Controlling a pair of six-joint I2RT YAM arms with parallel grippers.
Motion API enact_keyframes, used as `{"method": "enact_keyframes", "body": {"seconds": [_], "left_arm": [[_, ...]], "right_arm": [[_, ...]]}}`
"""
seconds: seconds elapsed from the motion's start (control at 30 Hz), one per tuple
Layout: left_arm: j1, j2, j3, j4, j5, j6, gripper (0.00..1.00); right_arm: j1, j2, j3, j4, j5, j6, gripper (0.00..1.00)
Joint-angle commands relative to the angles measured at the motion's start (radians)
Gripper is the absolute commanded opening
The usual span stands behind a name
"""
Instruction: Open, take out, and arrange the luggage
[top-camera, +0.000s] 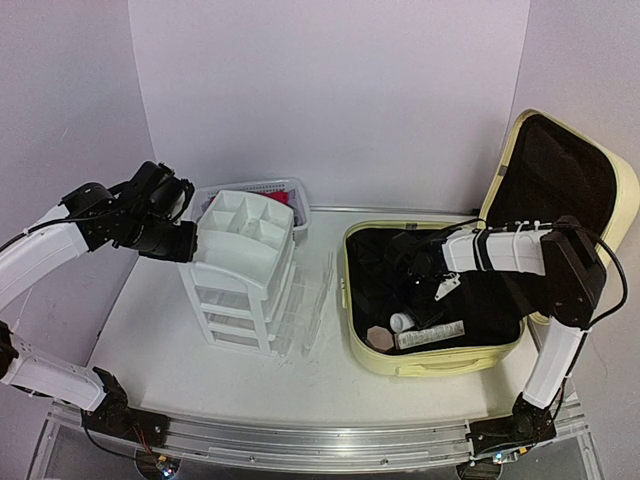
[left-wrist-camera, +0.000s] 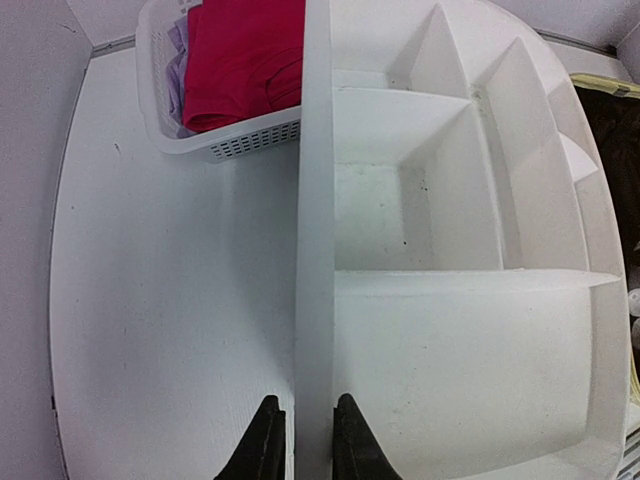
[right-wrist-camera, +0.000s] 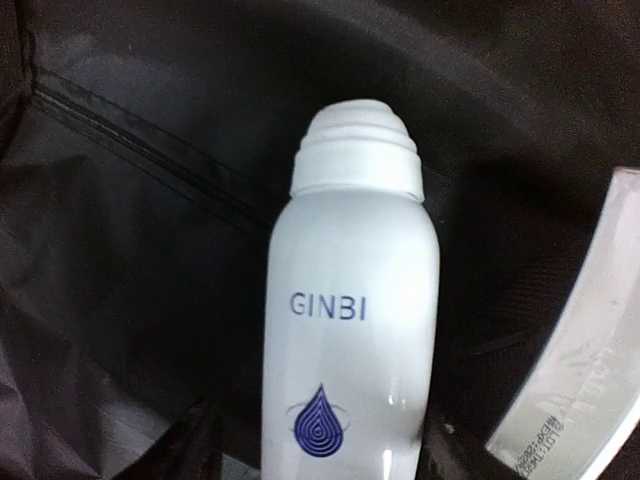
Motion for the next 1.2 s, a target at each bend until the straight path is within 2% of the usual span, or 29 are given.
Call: {"method": "enact_keyframes", "body": {"seconds": [0.0, 0.1, 0.23, 0.4, 0.5, 0.6, 0.67, 0.73, 0.93, 1.17], "left_arm": [[0.004, -0.030, -0.024, -0.086, -0.022, 0.009, 0.16], [0.004, -0.033, -0.026, -0.087, -0.025, 0.009, 0.16], [0.003, -0.030, -0.026, -0.085, -0.023, 0.009, 0.16], [0.004, -0.023, -0.024, -0.082, -0.017, 0.006, 0.16], [0.004, -0.018, -0.022, -0.081, -0.013, 0.006, 0.16], [0.004, -0.014, -0.020, -0.080, -0.010, 0.006, 0.16], [0.004, -0.009, -0.018, -0.079, -0.008, 0.004, 0.17], [0.004, -0.007, -0.020, -0.078, -0.001, 0.000, 0.16], [0.004, -0.009, -0.025, -0.074, 0.005, -0.006, 0.16], [0.004, -0.014, -0.027, -0.073, 0.004, -0.001, 0.17]], "right_arm": [[0.002, -0.015, 0.018, -0.036, -0.017, -0.012, 0.53], [0.002, -0.057, 0.015, -0.035, -0.003, -0.064, 0.46], [0.004, -0.127, 0.023, -0.031, 0.022, -0.214, 0.34], [0.006, -0.257, -0.025, 0.062, 0.056, -0.400, 0.29], [0.009, -0.297, -0.080, 0.306, -0.106, -0.528, 0.27], [0.016, -0.253, -0.103, 0.605, -0.374, -0.601, 0.28], [0.053, -0.210, -0.058, 0.673, -0.431, -0.620, 0.28], [0.112, -0.174, 0.009, 0.673, -0.406, -0.641, 0.28], [0.271, -0.086, 0.143, 0.654, -0.204, -0.646, 0.28], [0.341, -0.062, 0.213, 0.600, -0.004, -0.643, 0.25]]}}
